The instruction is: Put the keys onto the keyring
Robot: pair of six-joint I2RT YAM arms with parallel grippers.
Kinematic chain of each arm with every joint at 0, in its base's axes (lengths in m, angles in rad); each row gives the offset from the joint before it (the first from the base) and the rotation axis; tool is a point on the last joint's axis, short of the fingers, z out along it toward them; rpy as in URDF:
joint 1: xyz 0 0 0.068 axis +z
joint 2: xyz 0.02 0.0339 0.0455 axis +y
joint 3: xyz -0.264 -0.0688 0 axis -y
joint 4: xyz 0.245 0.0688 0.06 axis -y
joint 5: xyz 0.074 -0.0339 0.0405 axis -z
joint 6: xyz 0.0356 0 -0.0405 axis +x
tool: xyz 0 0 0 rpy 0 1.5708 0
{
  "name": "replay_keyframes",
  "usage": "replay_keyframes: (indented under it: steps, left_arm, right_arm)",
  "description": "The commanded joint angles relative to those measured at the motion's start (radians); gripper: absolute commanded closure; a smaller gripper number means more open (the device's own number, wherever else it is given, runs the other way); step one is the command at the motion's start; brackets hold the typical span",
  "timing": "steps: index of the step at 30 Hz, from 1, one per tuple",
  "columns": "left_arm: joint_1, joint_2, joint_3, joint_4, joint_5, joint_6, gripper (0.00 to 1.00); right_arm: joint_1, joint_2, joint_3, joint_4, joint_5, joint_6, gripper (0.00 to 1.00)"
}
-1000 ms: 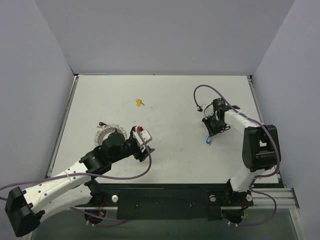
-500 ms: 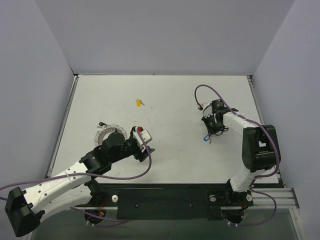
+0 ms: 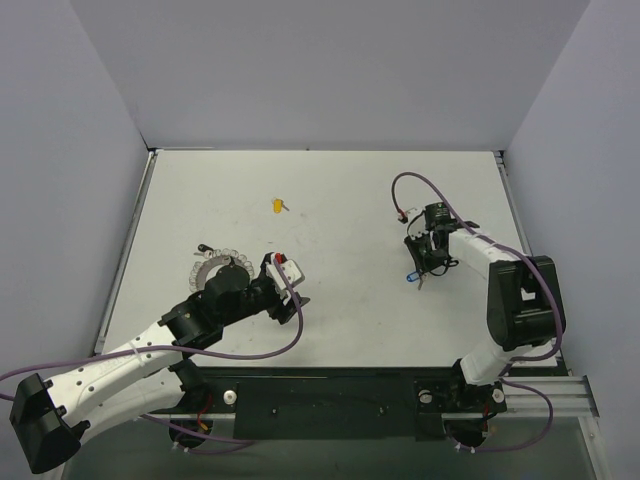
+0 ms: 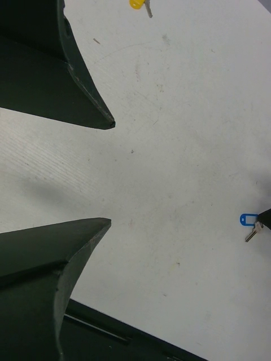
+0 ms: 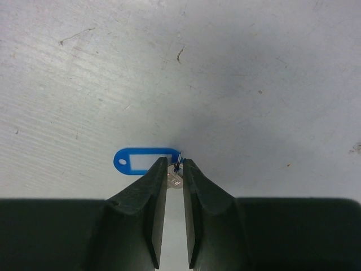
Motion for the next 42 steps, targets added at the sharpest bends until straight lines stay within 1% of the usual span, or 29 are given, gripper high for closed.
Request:
replay_keyframes:
  steps: [1,5,10,18,22,26,28,29,30,31,32,33,34,35,36,37,38,40,41,42]
  left_arm:
    - [0.002,-0.001,0.034,0.014,0.021,0.006,0.26]
    - [0.002,-0.001,0.034,0.013,0.021,0.007,0.26]
    - [0.002,0.0,0.032,0.013,0.021,0.004,0.26]
    - [0.002,-0.001,0.034,0.013,0.021,0.003,0.26]
    - [0.003,0.0,0.034,0.019,0.008,-0.019,0.26]
    - [0.009,0.02,0.046,0.013,-0.015,-0.054,0.25]
    - [0.044,0.032,0.058,0.008,-0.033,-0.109,0.23]
    - [0.058,0.037,0.068,0.008,-0.036,-0.123,0.22]
    - [0.093,0.045,0.071,0.008,-0.036,-0.165,0.22]
    - [0.112,0.049,0.077,0.009,-0.027,-0.187,0.21]
    - [0.164,0.059,0.08,0.012,-0.021,-0.236,0.21]
    - [0.192,0.063,0.086,0.009,0.002,-0.264,0.21]
    - [0.263,0.074,0.091,0.006,0.022,-0.332,0.21]
    - [0.297,0.083,0.097,-0.004,0.057,-0.365,0.2]
    - [0.374,0.086,0.097,-0.012,0.07,-0.431,0.2]
    - [0.415,0.092,0.1,-0.038,0.088,-0.456,0.2]
    - [0.47,0.095,0.1,-0.052,0.087,-0.501,0.2]
    - [0.561,0.112,0.112,-0.113,0.093,-0.537,0.2]
    - [0.583,0.129,0.124,-0.151,0.094,-0.543,0.2]
    - [0.627,0.14,0.134,-0.161,0.099,-0.551,0.2]
  right_arm:
    - [0.003,-0.078,-0.009,-0.026,0.009,0.026,0.85]
    - [0.001,-0.102,-0.007,-0.024,0.014,0.027,0.81]
    - [-0.015,-0.118,-0.001,-0.026,-0.003,0.03,0.79]
    - [-0.032,-0.127,0.031,-0.078,-0.078,0.023,0.76]
    - [-0.066,-0.145,0.083,-0.158,-0.176,-0.006,0.76]
    - [-0.118,-0.226,0.122,-0.214,-0.268,-0.033,0.75]
    - [-0.13,-0.28,0.14,-0.259,-0.294,-0.074,0.75]
    - [-0.124,-0.298,0.16,-0.279,-0.287,-0.112,0.75]
    - [-0.103,-0.355,0.162,-0.3,-0.263,-0.138,0.75]
    - [-0.095,-0.386,0.151,-0.294,-0.25,-0.164,0.75]
    - [-0.097,-0.436,0.143,-0.284,-0.262,-0.154,0.68]
    - [-0.106,-0.452,0.151,-0.29,-0.287,-0.136,0.63]
    - [-0.138,-0.458,0.154,-0.291,-0.354,-0.087,0.34]
    - [-0.156,-0.455,0.146,-0.282,-0.42,-0.056,0.22]
    - [-0.22,-0.446,0.134,-0.264,-0.56,0.011,0.19]
    - [-0.236,-0.44,0.129,-0.264,-0.659,0.029,0.19]
    - [-0.25,-0.435,0.117,-0.27,-0.696,0.035,0.19]
    - [-0.247,-0.47,0.073,-0.265,-0.7,-0.012,0.19]
    - [-0.247,-0.486,0.053,-0.211,-0.693,-0.005,0.19]
    - [-0.25,-0.51,0.013,-0.192,-0.69,0.016,0.18]
